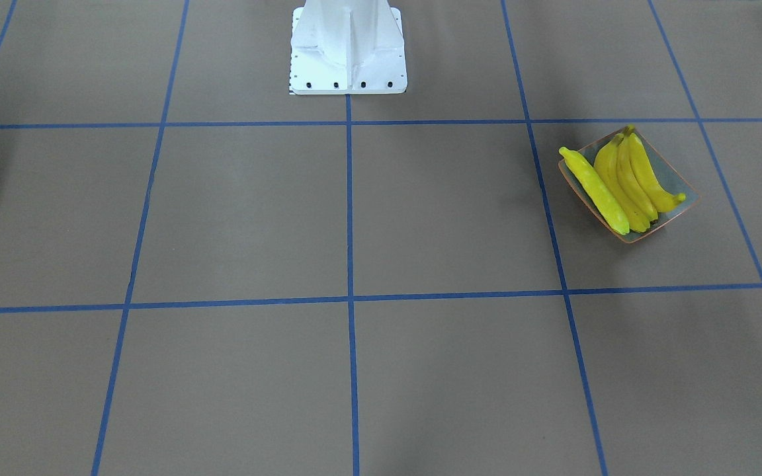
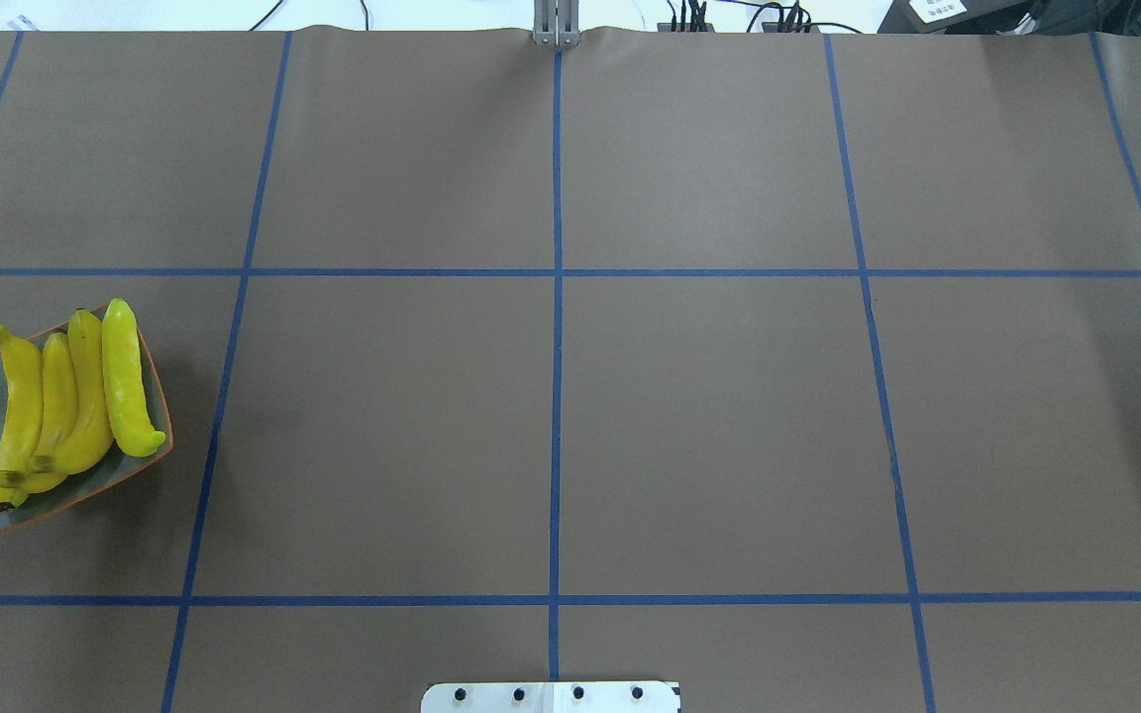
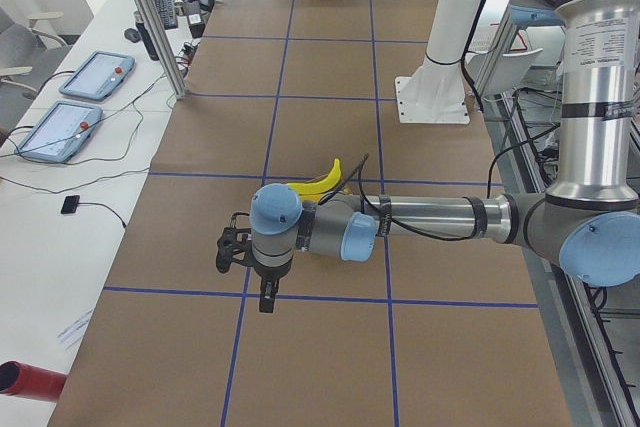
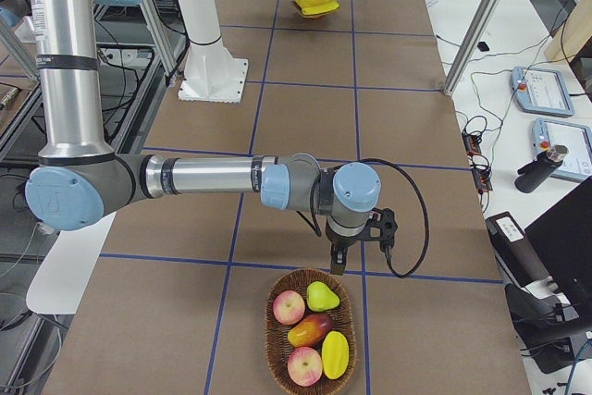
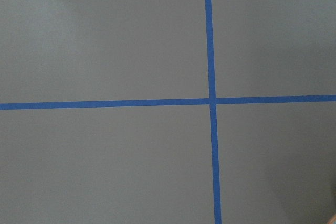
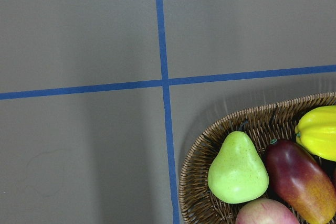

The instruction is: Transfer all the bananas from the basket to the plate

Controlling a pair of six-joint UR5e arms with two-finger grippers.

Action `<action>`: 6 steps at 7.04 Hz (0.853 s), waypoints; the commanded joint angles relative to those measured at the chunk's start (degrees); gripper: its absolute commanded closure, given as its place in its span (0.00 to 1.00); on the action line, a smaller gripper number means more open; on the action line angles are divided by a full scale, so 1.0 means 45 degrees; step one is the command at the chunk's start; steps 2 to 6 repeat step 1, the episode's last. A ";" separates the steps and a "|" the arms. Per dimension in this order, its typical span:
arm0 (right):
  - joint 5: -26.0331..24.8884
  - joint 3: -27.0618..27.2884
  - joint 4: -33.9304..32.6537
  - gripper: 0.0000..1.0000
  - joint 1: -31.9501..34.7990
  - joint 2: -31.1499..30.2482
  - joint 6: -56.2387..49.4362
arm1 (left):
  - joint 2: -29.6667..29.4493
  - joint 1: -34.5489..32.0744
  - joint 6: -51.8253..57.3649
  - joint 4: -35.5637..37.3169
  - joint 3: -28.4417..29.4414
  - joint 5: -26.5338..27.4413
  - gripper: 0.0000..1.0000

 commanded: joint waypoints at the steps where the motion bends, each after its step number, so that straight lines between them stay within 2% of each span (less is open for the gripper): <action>1: -0.0007 -0.0011 0.0000 0.00 0.0000 0.0000 0.0000 | 0.0000 0.0000 0.0001 -0.0003 0.0015 0.0000 0.00; 6: -0.0007 -0.0011 0.0000 0.00 0.0000 0.0000 0.0000 | 0.0000 0.0000 0.0001 -0.0003 0.0015 0.0000 0.00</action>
